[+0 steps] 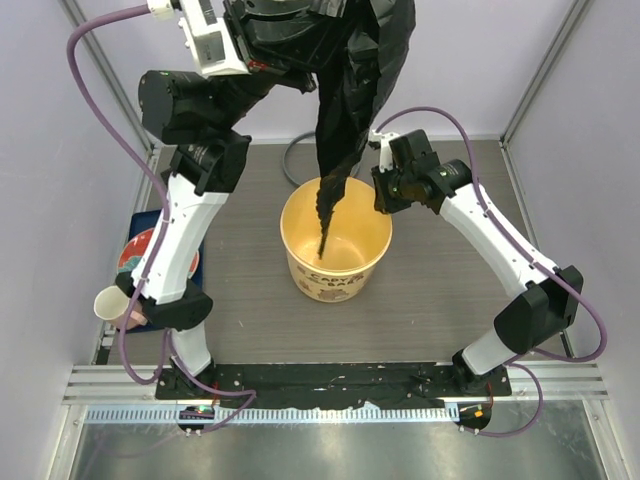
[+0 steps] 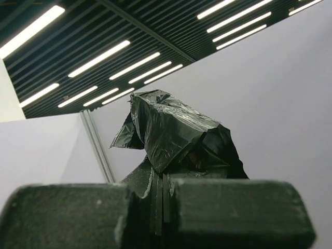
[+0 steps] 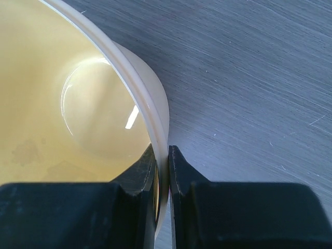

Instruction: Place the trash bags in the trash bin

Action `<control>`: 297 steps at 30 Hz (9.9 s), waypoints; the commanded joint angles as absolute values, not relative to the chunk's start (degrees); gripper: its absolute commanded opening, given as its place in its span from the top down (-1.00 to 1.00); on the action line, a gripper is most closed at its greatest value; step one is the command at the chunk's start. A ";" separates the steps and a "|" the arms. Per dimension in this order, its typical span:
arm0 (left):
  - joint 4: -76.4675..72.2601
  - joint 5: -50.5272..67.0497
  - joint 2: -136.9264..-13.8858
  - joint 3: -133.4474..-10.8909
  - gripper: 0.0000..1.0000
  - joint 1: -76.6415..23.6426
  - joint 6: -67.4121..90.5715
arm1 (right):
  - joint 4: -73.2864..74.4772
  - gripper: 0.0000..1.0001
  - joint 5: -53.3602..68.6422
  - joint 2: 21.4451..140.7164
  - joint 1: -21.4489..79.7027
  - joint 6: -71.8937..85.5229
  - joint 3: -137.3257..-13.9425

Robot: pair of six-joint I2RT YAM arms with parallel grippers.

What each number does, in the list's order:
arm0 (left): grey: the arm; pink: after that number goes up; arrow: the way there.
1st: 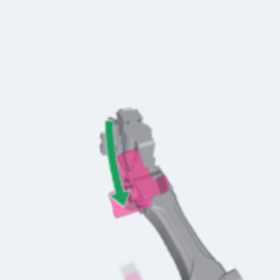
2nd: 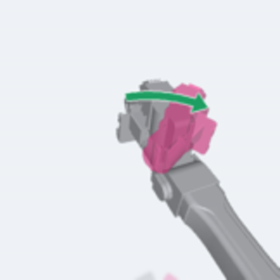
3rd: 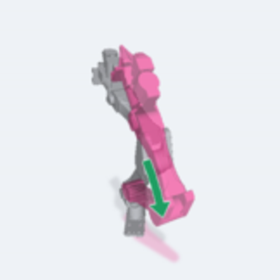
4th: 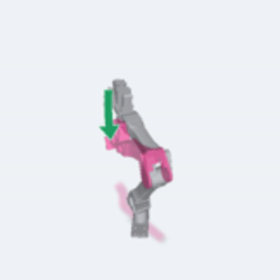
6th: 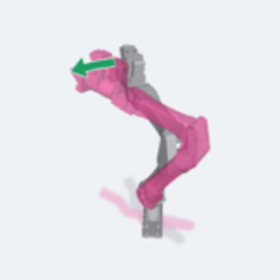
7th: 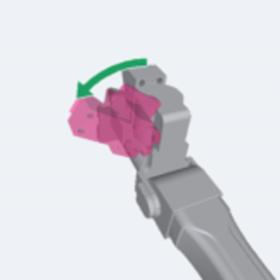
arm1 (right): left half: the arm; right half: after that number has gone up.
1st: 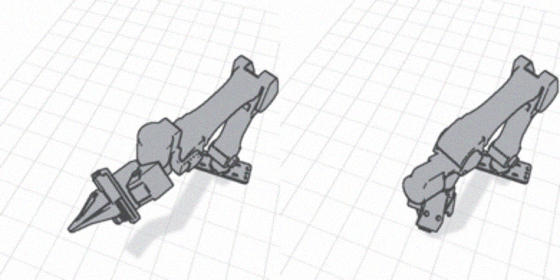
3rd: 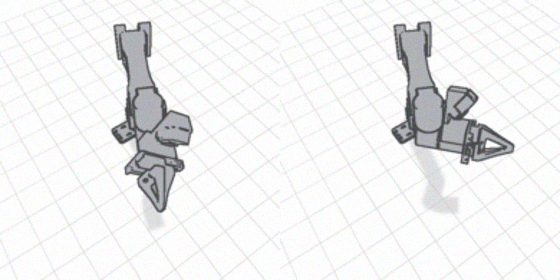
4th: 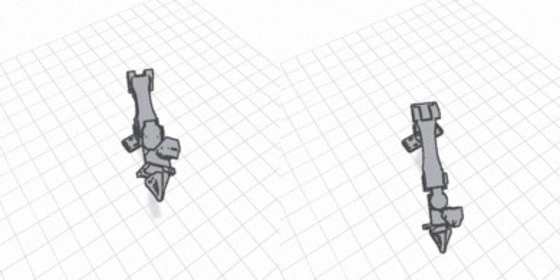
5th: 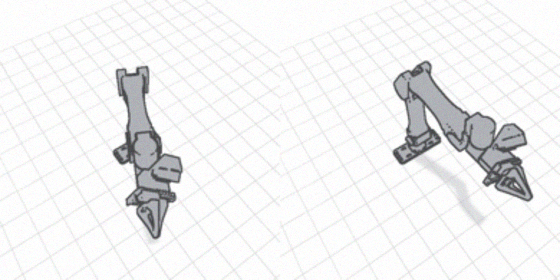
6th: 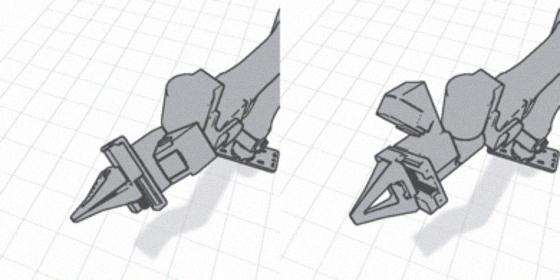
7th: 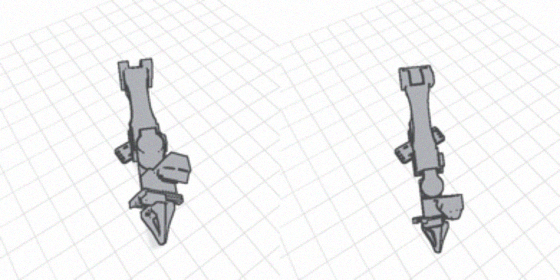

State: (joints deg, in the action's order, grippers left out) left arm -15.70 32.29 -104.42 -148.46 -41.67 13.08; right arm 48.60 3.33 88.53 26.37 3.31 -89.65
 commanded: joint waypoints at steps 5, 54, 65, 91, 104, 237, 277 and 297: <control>-18.37 33.92 -94.59 -125.72 1.00 -41.84 10.99 | 45.62 0.99 2.63 85.52 26.54 2.29 -91.06; 6.50 29.27 -79.80 -91.84 1.00 -36.30 -8.53 | 40.95 -0.71 49.84 82.08 13.53 7.83 -114.61; 7.20 30.85 -80.25 -92.55 1.00 -36.21 -7.65 | 45.79 -0.64 34.22 86.48 21.53 -2.02 -112.68; 56.58 55.57 -59.16 -84.83 1.00 -16.00 -38.55 | 86.13 0.99 48.26 63.92 10.63 -72.74 -98.46; 62.57 43.77 -51.06 -70.29 -0.14 -17.67 -57.58 | 77.52 0.99 44.21 62.23 18.10 -75.85 -90.87; 26.55 -6.25 -80.08 -96.42 1.00 -45.17 42.46 | 18.90 -0.11 32.34 75.50 25.66 31.21 -87.45; 21.28 28.41 -61.96 -76.30 1.00 -24.69 18.28 | 75.68 -0.17 32.66 63.63 10.55 -18.55 -89.73; 17.32 40.52 -69.69 -78.22 1.00 -26.89 15.12 | 64.01 -0.28 38.61 67.50 20.01 -20.57 -99.86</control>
